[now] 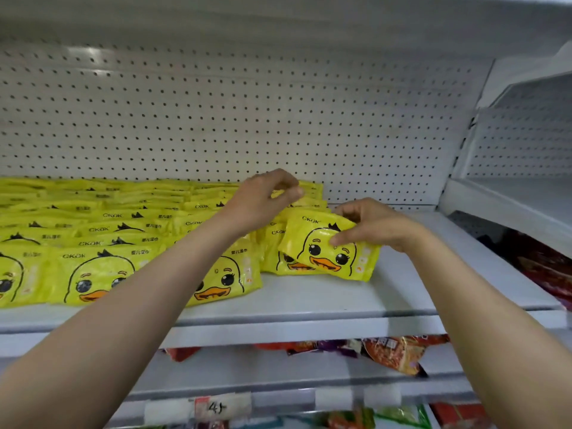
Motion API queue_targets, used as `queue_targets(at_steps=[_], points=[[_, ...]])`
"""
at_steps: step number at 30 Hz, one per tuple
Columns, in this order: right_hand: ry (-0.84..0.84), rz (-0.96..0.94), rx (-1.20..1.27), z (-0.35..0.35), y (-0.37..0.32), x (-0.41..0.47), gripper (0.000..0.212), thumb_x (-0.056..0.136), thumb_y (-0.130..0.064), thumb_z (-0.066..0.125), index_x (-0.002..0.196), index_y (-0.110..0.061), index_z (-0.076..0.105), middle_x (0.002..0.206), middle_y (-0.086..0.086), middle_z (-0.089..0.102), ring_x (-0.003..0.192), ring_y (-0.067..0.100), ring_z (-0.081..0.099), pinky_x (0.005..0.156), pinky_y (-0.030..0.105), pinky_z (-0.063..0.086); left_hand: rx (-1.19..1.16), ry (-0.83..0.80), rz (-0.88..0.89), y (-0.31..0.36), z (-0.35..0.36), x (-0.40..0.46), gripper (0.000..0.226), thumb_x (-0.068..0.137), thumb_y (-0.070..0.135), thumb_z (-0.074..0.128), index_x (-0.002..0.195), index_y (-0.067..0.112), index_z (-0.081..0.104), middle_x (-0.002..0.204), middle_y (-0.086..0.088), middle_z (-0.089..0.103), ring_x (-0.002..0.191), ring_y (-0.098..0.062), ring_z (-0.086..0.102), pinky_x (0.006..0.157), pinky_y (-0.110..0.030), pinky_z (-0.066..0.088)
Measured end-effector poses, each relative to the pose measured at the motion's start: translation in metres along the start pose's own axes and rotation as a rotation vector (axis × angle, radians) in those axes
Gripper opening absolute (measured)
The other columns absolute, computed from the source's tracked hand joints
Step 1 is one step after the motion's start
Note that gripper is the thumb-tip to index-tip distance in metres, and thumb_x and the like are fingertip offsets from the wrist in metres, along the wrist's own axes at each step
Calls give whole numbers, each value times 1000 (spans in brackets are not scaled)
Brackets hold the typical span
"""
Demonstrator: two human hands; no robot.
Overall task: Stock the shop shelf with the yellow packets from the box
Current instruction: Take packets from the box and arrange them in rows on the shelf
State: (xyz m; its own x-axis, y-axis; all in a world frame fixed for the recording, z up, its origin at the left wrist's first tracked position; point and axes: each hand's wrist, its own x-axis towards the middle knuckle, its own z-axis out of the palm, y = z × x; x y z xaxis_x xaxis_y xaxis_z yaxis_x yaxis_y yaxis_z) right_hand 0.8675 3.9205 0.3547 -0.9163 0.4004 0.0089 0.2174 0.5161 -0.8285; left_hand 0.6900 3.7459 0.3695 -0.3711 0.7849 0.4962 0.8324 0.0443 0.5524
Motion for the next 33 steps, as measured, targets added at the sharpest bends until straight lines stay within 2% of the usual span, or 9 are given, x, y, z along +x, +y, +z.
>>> queue_targets(at_steps=[3,6,9,13,15,19,26,33], points=[[-75,-49,-130,23,-5,13,33,69,-13,89,98,-11,72,87,6,70,77,10,62,74,29,49,74,-295,-62,8,-1,-9,56,77,53,74,125,32,56,122,11,62,113,-6,56,93,-27,43],[-92,-80,-164,37,1,25,39,66,-17,91,100,-16,71,88,9,69,79,14,59,78,40,50,179,-406,-142,-1,7,-17,65,68,50,82,125,33,55,123,6,62,115,-11,55,91,-28,43],[-89,-91,-200,40,2,29,44,65,-16,92,103,-22,69,99,9,72,85,17,65,87,45,53,257,-399,-152,-12,16,-23,60,67,45,84,119,33,57,112,6,63,110,-17,55,87,-32,47],[6,-132,-360,41,1,29,49,63,-27,93,103,-35,67,97,-6,67,92,13,64,82,29,52,317,-382,-160,-17,21,-25,53,71,46,81,117,32,58,99,9,59,104,-20,52,82,-34,47],[65,-150,-413,40,2,28,53,61,-34,93,106,-37,67,100,-7,64,95,10,61,83,26,51,354,-399,-182,-17,23,-25,54,73,47,80,119,29,58,102,7,59,108,-21,51,80,-33,44],[103,-202,-512,41,2,24,50,64,-37,91,108,-31,70,98,-10,62,93,10,60,85,29,51,527,-371,-239,-12,29,-28,70,71,57,76,131,31,51,119,-6,56,123,-26,40,86,-35,40],[131,-247,-628,43,9,20,59,68,-42,87,121,-34,63,99,-9,50,97,11,51,88,35,48,695,-263,-256,-4,32,-32,72,67,64,75,118,20,51,117,-2,59,121,-27,39,92,-38,38],[113,-222,-748,47,1,16,58,75,-44,81,128,-33,59,112,-6,55,114,14,50,90,32,44,730,-265,-320,0,33,-36,75,67,65,75,119,16,50,121,-4,60,129,-31,36,99,-43,38]])
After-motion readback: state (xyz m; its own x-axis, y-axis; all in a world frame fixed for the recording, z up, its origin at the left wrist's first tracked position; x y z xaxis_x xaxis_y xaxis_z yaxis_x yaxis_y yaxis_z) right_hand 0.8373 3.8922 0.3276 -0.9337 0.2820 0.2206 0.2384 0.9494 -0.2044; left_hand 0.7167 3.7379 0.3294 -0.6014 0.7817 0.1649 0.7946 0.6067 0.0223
